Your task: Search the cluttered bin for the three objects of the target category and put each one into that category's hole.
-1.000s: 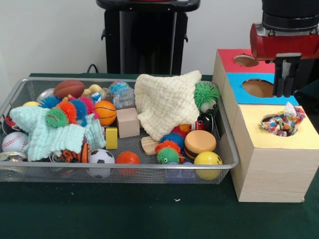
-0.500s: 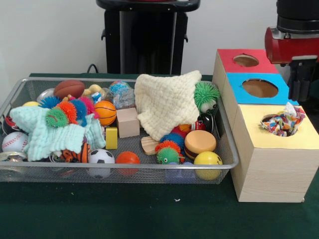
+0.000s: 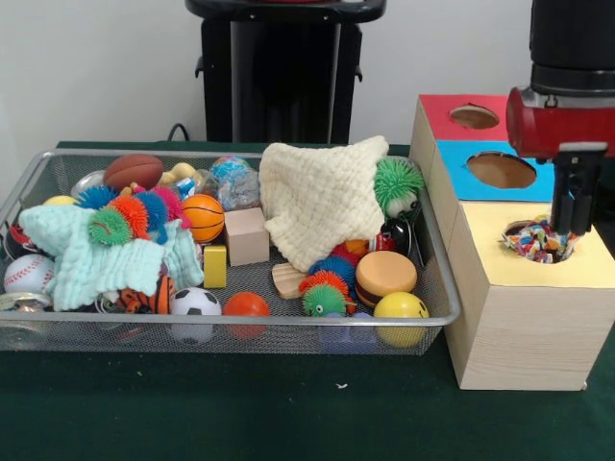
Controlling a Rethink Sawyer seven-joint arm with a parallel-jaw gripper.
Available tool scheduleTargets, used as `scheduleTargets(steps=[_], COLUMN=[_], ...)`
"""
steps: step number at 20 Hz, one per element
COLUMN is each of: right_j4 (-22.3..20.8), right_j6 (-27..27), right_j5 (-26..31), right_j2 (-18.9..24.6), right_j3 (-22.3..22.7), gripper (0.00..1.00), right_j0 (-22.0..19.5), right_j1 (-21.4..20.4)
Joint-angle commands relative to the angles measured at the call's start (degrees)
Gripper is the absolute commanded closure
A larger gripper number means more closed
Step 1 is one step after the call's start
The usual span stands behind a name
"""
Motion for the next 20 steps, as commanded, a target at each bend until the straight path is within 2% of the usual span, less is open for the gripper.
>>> scheduleTargets(steps=[1, 10, 16, 20], right_j4=[-4.2, -6.2, -5.4, -5.6], right_j6=[7.2, 7.8, 8.2, 8.3], right_j5=[-2.3, 2.4, 9.6, 14.3], right_j2=[3.1, 2.4, 2.8, 2.5], right_j3=[4.9, 3.4, 5.7, 4.5], gripper=[1.00, 1.00, 1.00, 1.00], right_j0=[-0.8, -0.4, 0.3, 1.4], right_j1=[5.5, 5.9, -0.6, -3.3])
